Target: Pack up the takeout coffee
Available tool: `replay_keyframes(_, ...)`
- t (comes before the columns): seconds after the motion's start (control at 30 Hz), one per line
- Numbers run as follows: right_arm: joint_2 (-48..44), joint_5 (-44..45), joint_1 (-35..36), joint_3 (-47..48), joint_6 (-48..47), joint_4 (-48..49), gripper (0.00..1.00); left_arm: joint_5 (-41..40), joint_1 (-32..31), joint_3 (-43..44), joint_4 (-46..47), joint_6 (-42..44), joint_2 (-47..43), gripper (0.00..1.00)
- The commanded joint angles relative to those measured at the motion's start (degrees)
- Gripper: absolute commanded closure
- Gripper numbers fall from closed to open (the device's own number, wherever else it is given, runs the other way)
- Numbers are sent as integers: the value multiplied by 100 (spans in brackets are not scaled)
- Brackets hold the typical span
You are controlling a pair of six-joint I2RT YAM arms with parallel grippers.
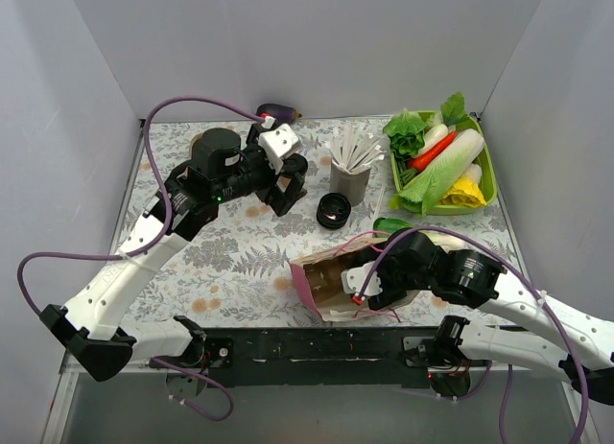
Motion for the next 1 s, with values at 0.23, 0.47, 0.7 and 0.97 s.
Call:
replay_keyframes(0.23, -22, -99, 21, -413, -153, 1129, 99, 421, 215, -345, 72, -333, -136, 2)
replay_keyframes(0.47, 39, -99, 21, -536, -145, 1138, 99, 518, 215, -442, 46, -386, -136, 2)
replay_keyframes(0.7, 13, -99, -6, -703, -39, 1129, 99, 588, 224, -521, 81, -412, -92, 2)
replay_keyframes(0.97, 39, -363, -173, -853, -48, 1120, 99, 650, 224, -574, 81, -439, -39, 2)
